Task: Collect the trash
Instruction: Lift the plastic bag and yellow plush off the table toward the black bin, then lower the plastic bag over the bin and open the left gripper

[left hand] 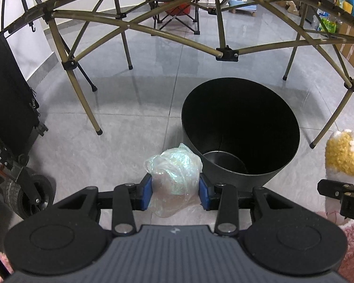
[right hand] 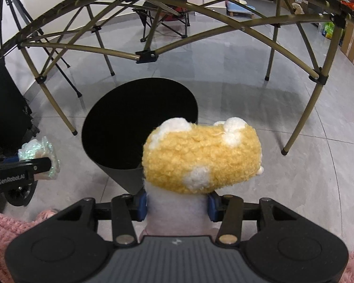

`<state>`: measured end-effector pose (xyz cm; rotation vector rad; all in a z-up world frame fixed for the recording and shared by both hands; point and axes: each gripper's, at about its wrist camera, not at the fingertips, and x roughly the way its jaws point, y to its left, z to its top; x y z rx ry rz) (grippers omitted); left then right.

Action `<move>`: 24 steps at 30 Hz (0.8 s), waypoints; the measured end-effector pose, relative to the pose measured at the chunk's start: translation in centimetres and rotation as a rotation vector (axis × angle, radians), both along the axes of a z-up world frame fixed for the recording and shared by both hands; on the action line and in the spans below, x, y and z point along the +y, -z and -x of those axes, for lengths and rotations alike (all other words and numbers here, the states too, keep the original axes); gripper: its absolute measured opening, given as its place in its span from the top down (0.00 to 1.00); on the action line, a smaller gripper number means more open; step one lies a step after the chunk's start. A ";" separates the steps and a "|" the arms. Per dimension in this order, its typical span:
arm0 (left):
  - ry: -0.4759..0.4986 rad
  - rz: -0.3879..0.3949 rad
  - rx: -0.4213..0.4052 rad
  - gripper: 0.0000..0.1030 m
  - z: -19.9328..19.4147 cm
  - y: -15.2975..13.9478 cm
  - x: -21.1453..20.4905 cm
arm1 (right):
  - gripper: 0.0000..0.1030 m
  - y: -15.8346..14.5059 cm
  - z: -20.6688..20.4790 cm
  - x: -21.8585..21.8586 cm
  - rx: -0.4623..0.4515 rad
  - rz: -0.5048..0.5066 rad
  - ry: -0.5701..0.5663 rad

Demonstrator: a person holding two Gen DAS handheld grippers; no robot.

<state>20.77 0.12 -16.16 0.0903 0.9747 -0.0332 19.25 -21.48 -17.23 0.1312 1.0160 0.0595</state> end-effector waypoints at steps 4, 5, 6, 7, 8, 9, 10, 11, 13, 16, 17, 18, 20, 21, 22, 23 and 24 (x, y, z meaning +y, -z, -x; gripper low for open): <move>-0.004 0.007 0.021 0.61 -0.4 0.1 -0.1 | 0.55 0.5 -0.4 -0.4 0.013 0.015 0.018; -0.008 0.011 0.028 0.61 -0.6 0.1 -0.1 | 0.55 0.6 -0.5 -0.5 0.014 0.019 0.022; -0.012 0.016 0.034 0.61 -0.8 0.1 -0.1 | 0.55 0.7 -0.6 -0.6 0.014 0.022 0.026; -0.017 0.021 0.040 0.61 -1.0 0.1 -0.1 | 0.55 0.8 -0.7 -0.8 0.013 0.026 0.030; -0.020 0.022 0.046 0.61 -1.2 0.1 -0.1 | 0.55 0.9 -0.8 -0.9 0.013 0.031 0.035; -0.024 0.019 0.051 0.61 -1.4 0.1 -0.2 | 0.55 1.1 -0.9 -1.0 0.012 0.035 0.039; -0.026 0.018 0.056 0.61 -1.6 0.2 -0.3 | 0.55 1.2 -1.0 -1.2 0.012 0.039 0.045; -0.028 0.019 0.065 0.61 -1.9 0.3 -0.3 | 0.55 1.2 -1.1 -1.3 0.012 0.042 0.050; -0.032 0.024 0.078 0.62 -2.3 0.3 -0.5 | 0.55 1.4 -1.3 -1.6 0.011 0.048 0.061; -0.038 0.042 0.082 0.62 -2.9 0.0 -0.6 | 0.55 1.6 -1.7 -1.9 0.006 0.058 0.070; -0.040 0.044 0.082 0.62 -3.1 -0.2 -0.8 | 0.55 1.6 -1.8 -1.9 0.005 0.063 0.072; -0.042 0.045 0.080 0.62 -3.3 -0.3 -0.9 | 0.55 1.7 -1.9 -1.9 0.004 0.069 0.073; -0.046 0.048 0.083 0.62 -3.7 -0.6 -1.3 | 0.55 1.8 -2.2 -2.0 -0.002 0.086 0.076; -0.048 0.051 0.088 0.62 -4.0 -0.7 -1.5 | 0.55 1.8 -2.4 -2.1 -0.005 0.094 0.079; -0.050 0.054 0.092 0.62 -4.2 -0.7 -1.6 | 0.55 1.8 -2.6 -2.2 -0.009 0.102 0.081; -0.051 0.057 0.096 0.62 -4.5 -0.8 -1.8 | 0.55 1.8 -2.7 -2.2 -0.013 0.108 0.085; -0.051 0.060 0.099 0.62 -4.8 -0.8 -2.0 | 0.55 1.8 -2.9 -2.4 -0.018 0.114 0.089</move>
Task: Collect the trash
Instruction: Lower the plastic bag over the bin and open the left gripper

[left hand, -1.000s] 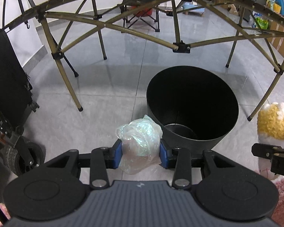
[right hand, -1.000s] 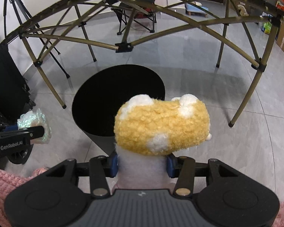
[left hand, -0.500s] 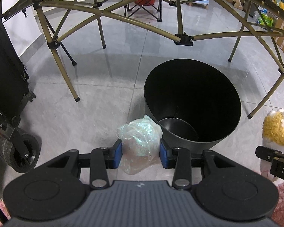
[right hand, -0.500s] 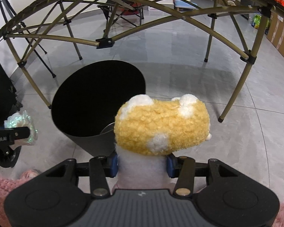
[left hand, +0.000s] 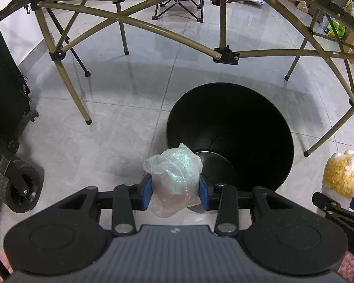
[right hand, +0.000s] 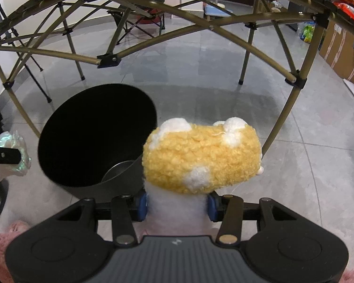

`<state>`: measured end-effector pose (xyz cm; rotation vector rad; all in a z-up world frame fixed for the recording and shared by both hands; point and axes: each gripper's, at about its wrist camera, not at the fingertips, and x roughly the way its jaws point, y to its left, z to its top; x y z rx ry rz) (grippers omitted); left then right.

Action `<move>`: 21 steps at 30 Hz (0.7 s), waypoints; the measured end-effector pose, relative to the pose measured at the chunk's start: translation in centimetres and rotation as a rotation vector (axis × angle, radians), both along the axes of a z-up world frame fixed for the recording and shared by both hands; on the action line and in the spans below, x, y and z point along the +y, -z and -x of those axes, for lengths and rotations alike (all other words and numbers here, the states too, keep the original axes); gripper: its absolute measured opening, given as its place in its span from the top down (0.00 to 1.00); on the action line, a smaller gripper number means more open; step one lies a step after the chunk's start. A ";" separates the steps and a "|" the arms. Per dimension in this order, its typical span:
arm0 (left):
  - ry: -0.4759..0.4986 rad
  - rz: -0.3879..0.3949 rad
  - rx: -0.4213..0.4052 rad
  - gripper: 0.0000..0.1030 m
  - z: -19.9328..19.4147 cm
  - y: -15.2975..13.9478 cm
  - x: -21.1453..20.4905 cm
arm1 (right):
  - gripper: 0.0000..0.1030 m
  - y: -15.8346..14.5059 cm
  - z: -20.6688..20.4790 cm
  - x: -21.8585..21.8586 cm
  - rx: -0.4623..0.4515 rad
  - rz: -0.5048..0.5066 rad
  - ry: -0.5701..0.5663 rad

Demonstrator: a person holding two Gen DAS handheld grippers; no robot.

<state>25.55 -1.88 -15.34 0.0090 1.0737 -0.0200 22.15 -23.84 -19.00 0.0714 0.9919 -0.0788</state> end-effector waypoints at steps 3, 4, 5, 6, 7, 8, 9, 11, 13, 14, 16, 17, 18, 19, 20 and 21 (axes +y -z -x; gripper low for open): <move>0.003 0.002 0.006 0.62 -0.8 -0.2 -0.7 | 0.55 -0.1 -0.4 -0.3 -0.012 0.012 0.012; 0.005 0.005 0.009 0.62 -1.1 -0.2 -1.0 | 0.55 -0.1 -0.5 -0.5 -0.014 0.015 0.018; 0.006 0.009 0.013 0.62 -1.4 -0.3 -1.3 | 0.55 -0.1 -0.7 -0.6 -0.015 0.016 0.022; 0.008 0.012 0.017 0.62 -1.6 -0.3 -1.6 | 0.55 0.0 -0.9 -0.8 -0.015 0.017 0.027; 0.009 0.014 0.019 0.62 -1.9 -0.4 -2.0 | 0.55 0.1 -1.0 -0.9 -0.015 0.019 0.032; 0.011 0.012 0.023 0.62 -2.2 -0.4 -2.3 | 0.55 0.2 -1.2 -1.0 -0.015 0.021 0.035; 0.012 0.013 0.027 0.62 -2.4 -0.4 -2.7 | 0.55 0.3 -1.4 -1.1 -0.014 0.023 0.039; 0.014 0.016 0.038 0.62 -2.9 -0.5 -3.3 | 0.55 0.5 -1.9 -1.4 -0.014 0.026 0.046; 0.019 0.017 0.047 0.62 -3.3 -0.4 -4.1 | 0.55 0.7 -2.4 -1.7 -0.020 0.028 0.053; 0.022 0.016 0.052 0.62 -3.5 -0.3 -4.5 | 0.55 0.8 -2.6 -1.8 -0.024 0.032 0.056; 0.025 0.015 0.061 0.62 -3.9 -0.2 -5.1 | 0.55 1.0 -3.1 -2.1 -0.030 0.038 0.063; 0.025 0.017 0.067 0.62 -4.2 -0.1 -5.4 | 0.55 1.1 -3.4 -2.3 -0.031 0.036 0.069; 0.024 0.019 0.072 0.62 -4.5 0.1 -5.7 | 0.55 1.2 -3.6 -2.5 -0.030 0.033 0.075; 0.022 0.019 0.077 0.61 -4.8 0.2 -5.9 | 0.55 1.4 -3.8 -2.7 -0.028 0.030 0.082; 0.019 0.020 0.081 0.62 -5.2 0.3 -6.1 | 0.55 1.5 -3.9 -2.9 -0.027 0.026 0.087; 0.015 0.023 0.085 0.62 -5.6 0.4 -6.3 | 0.55 1.6 -4.1 -3.1 -0.025 0.023 0.091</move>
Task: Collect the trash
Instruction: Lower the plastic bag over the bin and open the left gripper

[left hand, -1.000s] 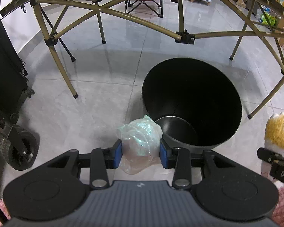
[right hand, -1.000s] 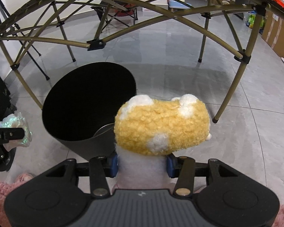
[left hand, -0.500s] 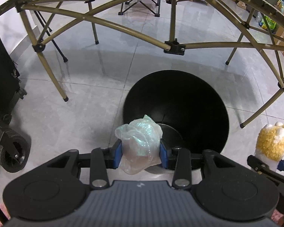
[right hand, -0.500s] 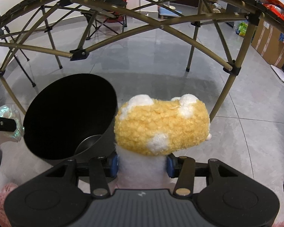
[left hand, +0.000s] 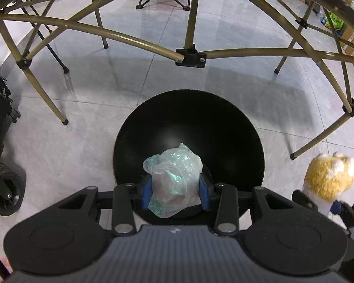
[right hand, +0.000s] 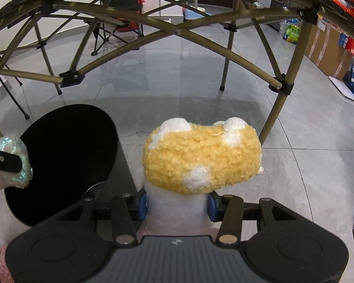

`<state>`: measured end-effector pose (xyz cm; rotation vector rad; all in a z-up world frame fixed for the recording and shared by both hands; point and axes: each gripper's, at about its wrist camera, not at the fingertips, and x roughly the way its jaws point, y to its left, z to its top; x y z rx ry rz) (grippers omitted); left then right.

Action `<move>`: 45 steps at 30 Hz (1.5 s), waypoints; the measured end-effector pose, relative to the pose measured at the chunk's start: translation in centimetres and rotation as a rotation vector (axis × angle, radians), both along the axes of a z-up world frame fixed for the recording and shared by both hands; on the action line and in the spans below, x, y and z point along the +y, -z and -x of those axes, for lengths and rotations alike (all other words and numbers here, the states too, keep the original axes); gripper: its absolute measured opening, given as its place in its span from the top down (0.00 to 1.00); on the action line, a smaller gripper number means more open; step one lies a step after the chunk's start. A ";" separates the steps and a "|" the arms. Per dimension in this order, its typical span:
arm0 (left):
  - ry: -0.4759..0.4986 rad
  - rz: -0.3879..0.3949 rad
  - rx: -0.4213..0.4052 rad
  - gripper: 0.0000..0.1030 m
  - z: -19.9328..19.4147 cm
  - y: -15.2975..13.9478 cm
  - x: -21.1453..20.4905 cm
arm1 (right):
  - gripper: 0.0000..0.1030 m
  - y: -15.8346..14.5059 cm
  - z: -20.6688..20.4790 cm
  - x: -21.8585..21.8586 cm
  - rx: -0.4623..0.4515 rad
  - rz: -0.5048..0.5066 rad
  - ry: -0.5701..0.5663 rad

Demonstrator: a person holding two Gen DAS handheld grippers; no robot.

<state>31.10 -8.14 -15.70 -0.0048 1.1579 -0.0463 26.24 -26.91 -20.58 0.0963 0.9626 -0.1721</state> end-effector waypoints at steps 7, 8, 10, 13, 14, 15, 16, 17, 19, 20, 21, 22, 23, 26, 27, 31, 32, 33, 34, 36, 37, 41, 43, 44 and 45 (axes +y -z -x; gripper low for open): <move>-0.021 0.017 0.031 0.62 -2.3 0.8 -1.3 | 0.55 0.4 -0.5 -0.6 0.001 -0.009 0.010; -0.022 0.019 0.039 0.62 -2.5 1.0 -1.5 | 0.55 0.4 -0.5 -0.6 0.001 -0.009 0.011; -0.023 0.019 0.056 0.62 -2.8 1.3 -1.9 | 0.55 0.5 -0.6 -0.6 -0.001 -0.004 0.017; -0.019 0.023 0.078 0.61 -3.3 1.9 -2.5 | 0.55 0.6 -0.7 -0.7 0.004 -0.003 0.026; -0.016 0.023 0.083 0.61 -3.4 2.1 -2.8 | 0.55 0.7 -0.7 -0.8 0.006 -0.006 0.029; -0.013 0.022 0.088 0.61 -3.5 2.2 -3.0 | 0.55 0.7 -0.8 -0.8 0.008 -0.008 0.032; -0.012 0.020 0.092 0.61 -3.6 2.4 -3.2 | 0.55 0.7 -0.8 -0.9 0.009 -0.009 0.034; -0.012 0.017 0.097 0.61 -3.7 2.6 -3.4 | 0.55 0.7 -0.8 -1.0 0.010 -0.010 0.037; -0.013 0.015 0.113 0.61 -4.0 3.0 -3.6 | 0.55 0.7 -0.8 -1.0 0.015 -0.016 0.040; -0.014 0.013 0.120 0.61 -4.0 3.2 -3.7 | 0.55 0.7 -0.7 -1.0 0.016 -0.019 0.039; -0.013 0.011 0.124 0.61 -4.1 3.4 -3.8 | 0.55 0.7 -0.7 -1.0 0.017 -0.021 0.036; -0.012 0.010 0.127 0.61 -4.1 3.4 -3.9 | 0.55 0.6 -0.8 -1.0 0.016 -0.023 0.034; -0.011 0.008 0.128 0.61 -4.1 3.5 -4.0 | 0.55 0.6 -0.9 -1.1 0.017 -0.025 0.033; -0.013 -0.007 0.126 0.53 -4.1 3.3 -4.1 | 0.55 0.7 -0.9 -1.1 0.021 -0.034 0.026; -0.013 -0.012 0.124 0.49 -4.1 3.3 -4.1 | 0.55 0.7 -0.9 -1.1 0.021 -0.037 0.024; -0.026 -0.034 0.129 0.00 -3.9 3.2 -4.2 | 0.55 0.6 -0.8 -1.2 0.021 -0.040 0.021; -0.022 -0.038 0.133 0.00 -3.9 3.2 -4.2 | 0.55 0.6 -0.8 -1.2 0.023 -0.040 0.019; -0.018 -0.036 0.135 0.00 -3.9 3.2 -4.2 | 0.55 0.6 -0.8 -1.2 0.025 -0.040 0.018; -0.015 -0.039 0.134 0.00 -3.8 3.2 -4.2 | 0.55 0.6 -0.7 -1.1 0.027 -0.039 0.016; -0.008 -0.046 0.129 0.00 -3.7 3.1 -4.3 | 0.55 0.6 -0.7 -1.1 0.029 -0.038 0.013; -0.004 -0.048 0.126 0.00 -3.6 3.0 -4.4 | 0.55 0.6 -0.7 -1.1 0.030 -0.037 0.013; -0.005 -0.053 0.117 0.00 -3.5 2.8 -4.2 | 0.55 0.6 -0.8 -1.1 0.036 -0.034 0.013; -0.004 -0.055 0.116 0.00 -3.4 2.8 -4.2 | 0.55 0.7 -0.8 -1.0 0.041 -0.032 0.010; -0.002 -0.057 0.115 0.00 -3.4 2.8 -4.2 | 0.55 0.7 -0.8 -1.0 0.042 -0.032 0.009; 0.000 -0.058 0.113 0.00 -3.3 2.7 -4.2 | 0.55 0.7 -0.8 -1.0 0.043 -0.031 0.007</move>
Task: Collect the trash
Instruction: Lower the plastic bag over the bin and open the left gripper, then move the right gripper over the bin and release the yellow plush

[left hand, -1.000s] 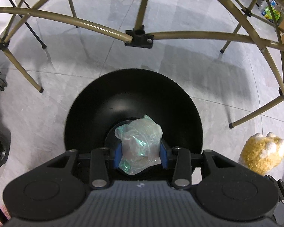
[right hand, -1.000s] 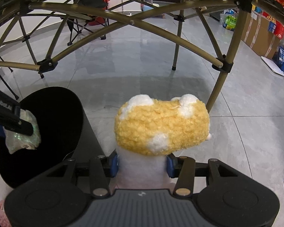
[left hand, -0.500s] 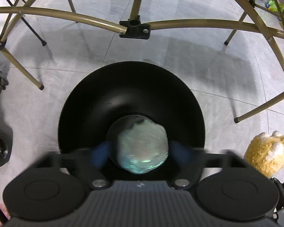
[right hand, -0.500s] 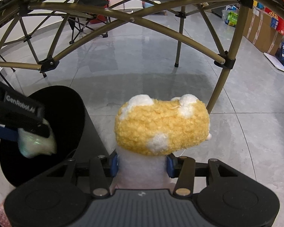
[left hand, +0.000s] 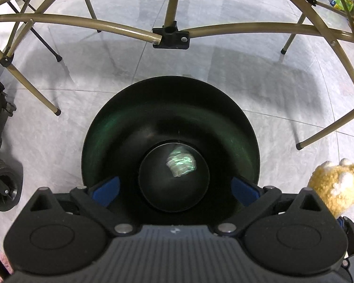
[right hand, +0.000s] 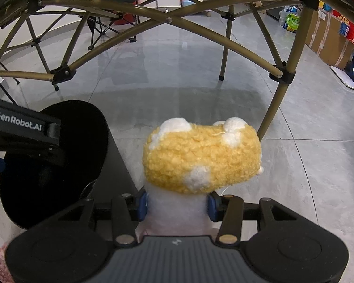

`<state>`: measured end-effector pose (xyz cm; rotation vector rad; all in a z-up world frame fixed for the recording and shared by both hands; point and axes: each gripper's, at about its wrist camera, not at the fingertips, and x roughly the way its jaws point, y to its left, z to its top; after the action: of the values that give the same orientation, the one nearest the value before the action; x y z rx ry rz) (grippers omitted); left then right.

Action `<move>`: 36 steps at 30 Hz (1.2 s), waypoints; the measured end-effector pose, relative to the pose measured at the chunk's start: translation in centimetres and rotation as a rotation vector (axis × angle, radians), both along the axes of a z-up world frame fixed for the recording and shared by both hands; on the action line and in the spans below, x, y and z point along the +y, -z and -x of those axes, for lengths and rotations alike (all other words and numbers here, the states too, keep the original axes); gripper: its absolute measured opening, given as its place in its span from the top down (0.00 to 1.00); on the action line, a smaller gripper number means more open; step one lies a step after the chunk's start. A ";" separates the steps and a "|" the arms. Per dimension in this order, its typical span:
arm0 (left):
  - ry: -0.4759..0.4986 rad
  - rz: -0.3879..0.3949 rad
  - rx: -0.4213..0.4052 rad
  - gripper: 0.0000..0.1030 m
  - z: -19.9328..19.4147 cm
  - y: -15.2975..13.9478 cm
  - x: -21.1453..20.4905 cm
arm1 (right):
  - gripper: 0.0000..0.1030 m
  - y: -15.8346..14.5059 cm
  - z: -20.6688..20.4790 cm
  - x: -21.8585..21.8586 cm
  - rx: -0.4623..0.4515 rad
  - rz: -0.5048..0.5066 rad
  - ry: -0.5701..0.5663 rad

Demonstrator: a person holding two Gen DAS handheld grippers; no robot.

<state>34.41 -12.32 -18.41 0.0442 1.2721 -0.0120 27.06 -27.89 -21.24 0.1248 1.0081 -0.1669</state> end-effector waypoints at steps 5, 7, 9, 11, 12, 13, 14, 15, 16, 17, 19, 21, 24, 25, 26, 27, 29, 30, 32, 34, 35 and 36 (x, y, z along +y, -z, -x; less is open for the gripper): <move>-0.003 -0.001 -0.008 0.00 0.1 -0.3 0.4 | 0.55 0.0 0.0 0.0 0.002 0.002 -0.002; -0.004 -0.002 -0.012 0.00 0.2 -0.4 0.6 | 0.55 0.0 0.0 -0.1 0.003 0.004 -0.003; -0.005 -0.002 -0.017 0.00 0.3 -0.6 0.8 | 0.55 -0.1 0.1 -0.1 0.004 0.004 -0.003; -0.003 -0.002 -0.023 0.00 0.5 -0.8 1.0 | 0.55 -0.2 0.1 0.0 0.003 0.004 -0.004; -0.002 -0.002 -0.027 0.00 0.6 -0.9 1.1 | 0.55 -0.2 0.2 0.0 0.001 0.004 -0.005; -0.001 -0.003 -0.031 0.00 0.7 -1.0 1.3 | 0.55 -0.3 0.2 0.1 -0.001 0.004 -0.008; -0.002 -0.003 -0.036 0.00 0.7 -1.1 1.4 | 0.55 -0.4 0.2 0.2 -0.002 0.004 -0.010; -0.004 -0.003 -0.040 0.00 0.8 -1.2 1.6 | 0.55 -0.5 0.2 0.3 -0.003 0.004 -0.013; -0.006 -0.002 -0.045 0.00 0.8 -1.3 1.9 | 0.55 -0.6 0.2 0.4 -0.004 0.004 -0.016; -0.009 -0.003 -0.048 0.00 0.9 -1.3 2.1 | 0.55 -0.7 0.2 0.5 -0.005 0.004 -0.019; -0.016 -0.003 -0.052 0.00 0.9 -1.5 2.6 | 0.55 -1.0 0.2 0.9 -0.008 0.003 -0.025; -0.021 -0.002 -0.058 0.00 1.0 -1.7 3.1 | 0.55 -1.4 0.2 1.4 -0.015 0.003 -0.034; -0.026 0.000 -0.068 0.00 1.2 -2.1 3.7 | 0.55 -1.9 0.2 2.2 -0.026 0.008 -0.051; -0.028 0.001 -0.071 0.00 1.3 -2.2 3.9 | 0.55 -2.1 0.2 2.5 -0.029 0.009 -0.057; -0.030 0.002 -0.074 0.00 1.4 -2.3 4.2 | 0.55 -2.2 0.2 2.7 -0.031 0.009 -0.061; -0.031 0.004 -0.077 0.00 1.4 -2.4 4.4 | 0.55 -2.4 0.1 2.9 -0.033 0.007 -0.065; -0.034 0.004 -0.085 0.00 1.6 -2.7 4.9 | 0.55 -2.7 -0.1 3.3 -0.038 0.004 -0.074; -0.037 0.003 -0.089 0.00 1.6 -2.9 5.2 | 0.55 -3.0 -0.1 3.6 -0.042 0.002 -0.080; -0.045 0.003 -0.096 0.00 1.7 -3.1 5.8 | 0.55 -3.4 -0.2 4.3 -0.049 -0.002 -0.094; -0.055 0.004 -0.102 0.00 1.9 -3.3 6.5 | 0.55 -3.9 -0.3 5.1 -0.054 -0.009 -0.111; -0.060 0.004 -0.105 0.00 1.9 -3.4 6.9 | 0.55 -4.1 -0.4 5.5 -0.056 -0.012 -0.119; -0.066 0.004 -0.108 0.00 2.0 -3.6 7.4 | 0.55 -4.2 -0.5 5.9 -0.057 -0.016 -0.127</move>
<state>32.43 -4.94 -14.83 -0.0013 1.1648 0.0442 27.54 -22.02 -17.00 0.0790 0.9573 -0.0391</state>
